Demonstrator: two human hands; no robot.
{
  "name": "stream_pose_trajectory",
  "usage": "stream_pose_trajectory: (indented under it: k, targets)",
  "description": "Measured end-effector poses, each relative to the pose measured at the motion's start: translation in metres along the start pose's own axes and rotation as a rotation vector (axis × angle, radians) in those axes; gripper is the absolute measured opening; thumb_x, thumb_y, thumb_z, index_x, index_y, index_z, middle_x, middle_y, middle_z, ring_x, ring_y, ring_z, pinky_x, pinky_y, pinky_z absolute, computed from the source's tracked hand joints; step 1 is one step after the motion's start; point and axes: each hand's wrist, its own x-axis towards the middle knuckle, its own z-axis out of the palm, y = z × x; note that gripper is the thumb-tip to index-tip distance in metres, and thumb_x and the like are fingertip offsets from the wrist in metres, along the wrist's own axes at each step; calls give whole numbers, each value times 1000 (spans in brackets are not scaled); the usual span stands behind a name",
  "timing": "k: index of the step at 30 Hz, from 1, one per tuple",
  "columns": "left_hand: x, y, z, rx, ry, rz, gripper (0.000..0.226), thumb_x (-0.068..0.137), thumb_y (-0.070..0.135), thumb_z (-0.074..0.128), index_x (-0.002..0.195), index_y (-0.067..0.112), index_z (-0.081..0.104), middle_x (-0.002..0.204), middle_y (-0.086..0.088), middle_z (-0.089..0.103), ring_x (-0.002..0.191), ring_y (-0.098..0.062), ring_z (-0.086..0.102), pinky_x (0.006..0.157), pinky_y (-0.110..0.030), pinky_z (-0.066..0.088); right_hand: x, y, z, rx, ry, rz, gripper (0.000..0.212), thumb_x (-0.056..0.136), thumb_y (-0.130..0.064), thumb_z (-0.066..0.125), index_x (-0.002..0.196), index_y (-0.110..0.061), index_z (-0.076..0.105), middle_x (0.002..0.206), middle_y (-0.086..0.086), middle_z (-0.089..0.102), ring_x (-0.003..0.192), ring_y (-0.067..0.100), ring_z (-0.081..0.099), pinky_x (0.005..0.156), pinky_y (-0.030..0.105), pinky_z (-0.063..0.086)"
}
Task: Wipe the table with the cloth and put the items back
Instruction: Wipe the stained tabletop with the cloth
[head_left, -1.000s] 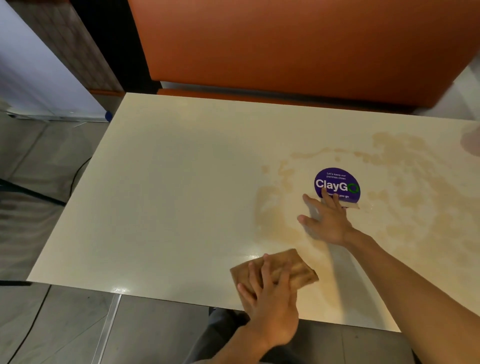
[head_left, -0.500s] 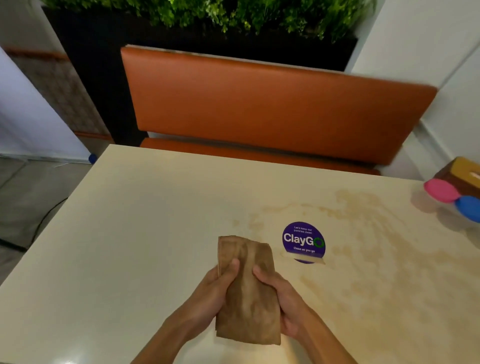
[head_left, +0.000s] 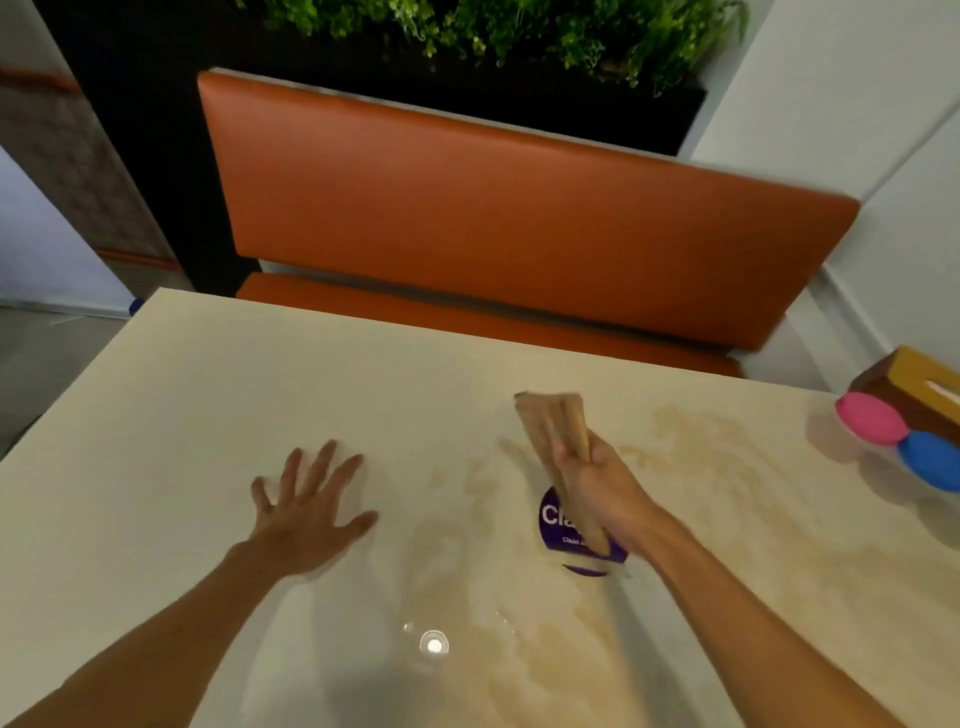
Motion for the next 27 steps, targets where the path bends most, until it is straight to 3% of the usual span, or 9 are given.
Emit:
stream_pose_trajectory:
  k: [2, 4, 7, 10, 13, 15, 17, 27]
  targets:
    - [7, -2, 11, -34, -18, 24, 83, 70, 92, 13, 141, 60, -16, 149, 21, -40, 145, -21, -29, 111, -64, -10, 31, -6, -15, -154, 42, -96, 32, 103, -28, 41, 134, -31, 43, 116, -3, 64, 99, 16, 63, 71, 21, 49]
    - [10, -3, 15, -42, -12, 18, 82, 65, 95, 5, 136, 63, -22, 142, 23, -46, 142, -20, -34, 111, -64, -15, 62, -9, -24, -302, 74, -189, 39, 102, -16, 42, 140, -27, 41, 133, -3, 53, 121, 19, 51, 88, 26, 46]
    - [13, -6, 14, -22, -40, -6, 80, 64, 94, 4, 132, 65, -29, 140, 22, -49, 141, -21, -36, 110, -64, -16, 103, -5, -27, -565, 115, -252, 57, 95, -4, 53, 146, -22, 36, 145, 3, 44, 130, 26, 45, 103, 39, 46]
    - [14, -4, 15, -16, -39, -9, 77, 66, 93, 3, 126, 65, -35, 139, 22, -51, 140, -21, -38, 109, -64, -17, 133, 4, -20, -746, 112, -221, 76, 86, -11, 69, 149, -23, 28, 147, 5, 40, 128, 29, 45, 104, 48, 45]
    - [14, -4, 15, -13, -56, 4, 77, 67, 93, 1, 129, 65, -33, 141, 23, -50, 136, -20, -44, 108, -64, -20, 149, 21, 7, -939, 59, -131, 75, 90, -23, 62, 150, -33, 18, 154, 4, 29, 139, 33, 30, 112, 56, 27]
    - [14, -4, 15, -4, -63, 9, 77, 68, 92, 0, 132, 63, -31, 141, 23, -50, 133, -21, -46, 108, -64, -21, 152, 37, 25, -976, 68, -69, 69, 96, -28, 49, 151, -36, 8, 163, 3, 4, 148, 35, 0, 117, 59, 3]
    - [13, -4, 17, 7, -73, 9, 77, 69, 91, -1, 132, 62, -32, 141, 22, -51, 131, -22, -49, 107, -65, -21, 153, 49, 37, -985, 121, -46, 68, 98, -32, 43, 152, -36, 3, 163, 1, -10, 148, 33, -14, 117, 59, -8]
    - [16, -11, 19, 20, -65, 50, 78, 68, 91, -8, 133, 57, -36, 141, 18, -53, 133, -28, -47, 106, -68, -20, 144, 49, 85, -943, 134, -78, 71, 94, -32, 45, 150, -38, 3, 163, 1, -11, 147, 35, -16, 113, 58, -13]
